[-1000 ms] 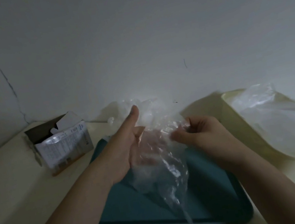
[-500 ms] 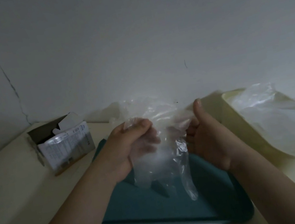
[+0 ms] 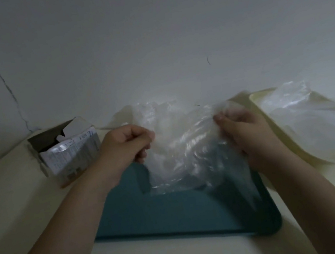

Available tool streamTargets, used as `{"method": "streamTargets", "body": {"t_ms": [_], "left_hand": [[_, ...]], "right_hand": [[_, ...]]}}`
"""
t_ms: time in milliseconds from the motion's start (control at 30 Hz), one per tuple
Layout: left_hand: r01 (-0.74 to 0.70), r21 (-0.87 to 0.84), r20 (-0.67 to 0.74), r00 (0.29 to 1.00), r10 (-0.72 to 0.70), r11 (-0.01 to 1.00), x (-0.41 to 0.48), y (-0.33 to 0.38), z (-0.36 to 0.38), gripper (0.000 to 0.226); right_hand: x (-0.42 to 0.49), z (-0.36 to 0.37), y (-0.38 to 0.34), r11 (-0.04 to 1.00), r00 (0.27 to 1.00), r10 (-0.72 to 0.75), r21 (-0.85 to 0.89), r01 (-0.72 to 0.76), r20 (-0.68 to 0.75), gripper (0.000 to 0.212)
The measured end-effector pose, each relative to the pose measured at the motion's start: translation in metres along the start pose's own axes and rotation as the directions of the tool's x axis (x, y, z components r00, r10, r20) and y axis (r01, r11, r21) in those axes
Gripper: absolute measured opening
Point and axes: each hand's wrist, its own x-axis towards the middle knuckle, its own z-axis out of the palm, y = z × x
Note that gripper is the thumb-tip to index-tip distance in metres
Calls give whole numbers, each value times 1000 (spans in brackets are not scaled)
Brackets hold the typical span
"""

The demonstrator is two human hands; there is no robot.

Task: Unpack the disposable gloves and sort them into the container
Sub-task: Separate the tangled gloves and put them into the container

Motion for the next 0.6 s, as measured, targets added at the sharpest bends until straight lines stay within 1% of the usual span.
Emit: {"method": "streamTargets", "body": {"t_ms": [33,67,100,133,167,200,233,267,300,400,467,533,567,600], "left_hand": [[-61,186,62,997,50,981,-1,0,-1,6],[-122,367,169,984,63,922,-5,1,1,9],[-166,511,272,962,24,844,-9,1,5,14],[-191,606,348,937,-41,772,-12,-1,12,19],[-207,664,393,914,-100,719,-15,-5,18,24],[-232,698,420,899,-125,677,-15,-10,22,27],[-264,715,438,891,-122,647,-15,-16,26,26],[-281,716,444,890,-107,639,-13,-21,27,22],[-281,707,441,892,-95,649,-12,-24,28,18],[-265,698,417,906,-76,665,-12,-27,27,25],[-249,678,389,920,-51,691,-13,-20,25,17],[-211,626,307,952,10,751,-10,-9,17,11],[-187,556,262,964,43,810,-7,-4,11,9],[-163,447,222,973,68,879,-6,3,5,8]], "right_hand": [[-2,-2,-3,1000,998,-17,-20,18,62,31],[-3,-3,-5,999,992,-24,-30,28,126,35],[-5,-4,-7,997,983,-22,-63,34,181,38],[-5,-4,-7,992,973,-30,-115,58,227,38],[-6,-4,-8,981,963,-34,-174,82,267,35],[-5,-4,-8,970,950,-39,-216,110,309,32],[-7,-5,-9,963,933,-31,-241,125,360,31],[-9,-6,-10,961,910,-21,-244,133,414,29],[-10,-6,-12,961,885,-7,-242,135,466,27],[-13,-10,-18,952,795,39,-263,154,605,18],[-15,-12,-22,952,737,55,-257,164,674,13],[-17,-13,-27,963,690,39,-212,167,722,13],[-18,-14,-28,965,677,35,-202,170,735,11],[-17,-13,-29,955,681,20,-216,204,732,11]]}}
